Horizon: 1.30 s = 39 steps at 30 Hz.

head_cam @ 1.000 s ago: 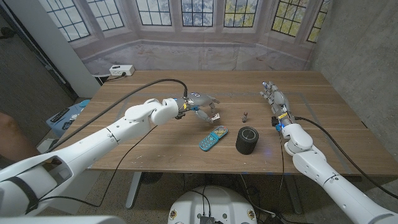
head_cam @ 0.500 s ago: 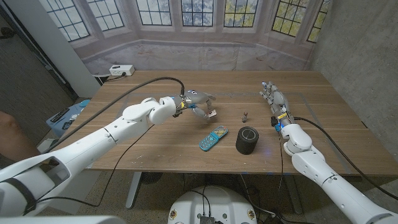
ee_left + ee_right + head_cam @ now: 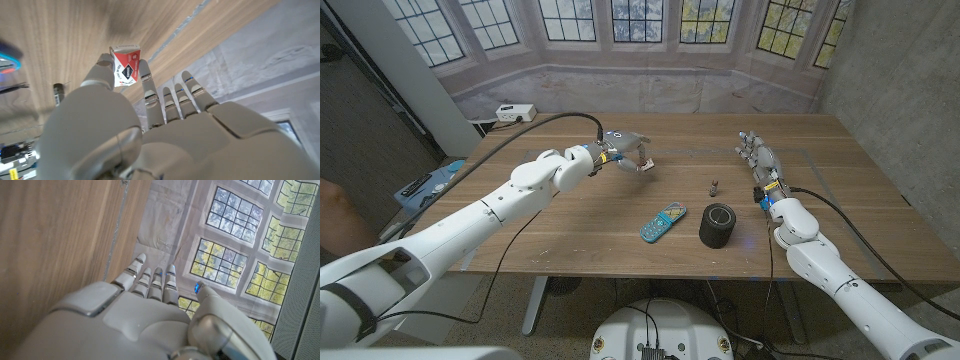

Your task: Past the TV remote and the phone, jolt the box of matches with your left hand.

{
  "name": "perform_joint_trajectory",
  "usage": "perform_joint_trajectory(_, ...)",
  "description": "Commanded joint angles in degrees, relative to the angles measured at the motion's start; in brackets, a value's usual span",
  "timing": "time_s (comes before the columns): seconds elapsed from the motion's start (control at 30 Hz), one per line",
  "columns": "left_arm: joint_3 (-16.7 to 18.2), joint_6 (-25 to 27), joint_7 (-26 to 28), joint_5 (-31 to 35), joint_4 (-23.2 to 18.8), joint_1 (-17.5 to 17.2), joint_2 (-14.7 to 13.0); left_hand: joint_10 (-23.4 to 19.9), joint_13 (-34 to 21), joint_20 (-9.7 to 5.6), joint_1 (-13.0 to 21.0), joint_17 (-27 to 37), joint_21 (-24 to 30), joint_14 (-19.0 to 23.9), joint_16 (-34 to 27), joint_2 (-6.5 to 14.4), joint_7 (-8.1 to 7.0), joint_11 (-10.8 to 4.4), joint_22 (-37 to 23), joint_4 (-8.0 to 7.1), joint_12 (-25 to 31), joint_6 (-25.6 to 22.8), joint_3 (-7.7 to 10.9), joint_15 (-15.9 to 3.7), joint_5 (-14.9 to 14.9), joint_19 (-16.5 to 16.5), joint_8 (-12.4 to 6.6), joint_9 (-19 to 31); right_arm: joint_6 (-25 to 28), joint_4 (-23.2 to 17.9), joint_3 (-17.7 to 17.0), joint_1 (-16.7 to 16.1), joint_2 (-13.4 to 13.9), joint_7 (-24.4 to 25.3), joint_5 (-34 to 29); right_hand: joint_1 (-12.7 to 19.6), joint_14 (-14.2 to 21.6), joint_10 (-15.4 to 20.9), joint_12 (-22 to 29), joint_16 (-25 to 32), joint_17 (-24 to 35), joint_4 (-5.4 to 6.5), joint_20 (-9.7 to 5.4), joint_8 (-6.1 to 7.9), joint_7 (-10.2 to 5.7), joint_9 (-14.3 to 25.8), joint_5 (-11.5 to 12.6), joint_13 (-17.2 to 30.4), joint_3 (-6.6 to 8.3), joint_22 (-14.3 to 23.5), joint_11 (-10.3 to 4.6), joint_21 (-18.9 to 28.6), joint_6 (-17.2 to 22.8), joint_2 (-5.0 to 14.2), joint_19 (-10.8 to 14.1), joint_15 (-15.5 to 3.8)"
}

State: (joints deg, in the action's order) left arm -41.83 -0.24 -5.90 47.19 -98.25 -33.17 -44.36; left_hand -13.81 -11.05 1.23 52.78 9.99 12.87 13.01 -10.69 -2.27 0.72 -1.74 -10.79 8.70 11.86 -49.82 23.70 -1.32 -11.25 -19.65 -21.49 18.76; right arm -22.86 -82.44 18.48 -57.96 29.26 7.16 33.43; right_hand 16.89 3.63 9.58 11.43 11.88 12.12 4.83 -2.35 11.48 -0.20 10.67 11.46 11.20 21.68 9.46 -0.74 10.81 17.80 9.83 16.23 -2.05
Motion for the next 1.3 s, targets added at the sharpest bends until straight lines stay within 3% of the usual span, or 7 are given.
perform_joint_trajectory(0.03,0.7,3.9,2.0,2.3,0.5,1.5,-0.8,-0.4,-0.1,-0.04,2.5,0.2,0.0,0.3,0.0,3.0,-0.07,-0.08,-0.2,0.00,-0.1,-0.1,0.24,0.04,-0.3,0.0,0.23,0.2,-0.2,0.9,0.2,0.4,-0.2,-0.8,0.6,-0.3,0.3,0.5,0.0,0.1,0.1,0.04,-3.32,-0.14,0.23,0.2,0.1,0.0,0.45,0.2,-0.06,0.2,0.6,-0.26,0.7,-1.51)
perform_joint_trajectory(0.73,0.7,8.6,3.9,5.7,0.8,2.8,-1.7,-1.1,-0.1,-0.31,2.4,0.3,0.2,0.8,-0.1,3.3,-0.29,-0.25,-0.2,-0.02,0.1,-0.5,0.45,-0.41,-0.4,-0.4,0.27,0.1,-1.4,-0.3,-0.4,-2.0,0.2,-0.6,1.0,-0.4,0.4,0.6,0.0,0.1,0.1,-0.03,-3.22,-0.16,0.27,0.2,0.1,0.0,0.69,0.2,0.05,0.2,0.6,-0.52,0.8,-1.34)
perform_joint_trajectory(1.3,1.1,8.5,3.5,5.5,-0.6,2.8,-2.9,-1.1,-0.2,-0.37,2.3,0.3,0.1,1.0,-0.1,3.4,-0.39,-0.32,-0.2,-0.05,0.0,-0.6,0.57,-0.43,-0.5,-0.3,0.31,0.1,-2.0,-1.1,-0.6,-2.5,0.4,-0.5,0.7,-0.4,0.4,0.6,0.0,0.1,0.1,-0.15,-3.26,-0.17,0.36,0.2,0.1,0.0,0.75,0.2,0.14,0.2,0.7,-0.61,0.9,-1.39)
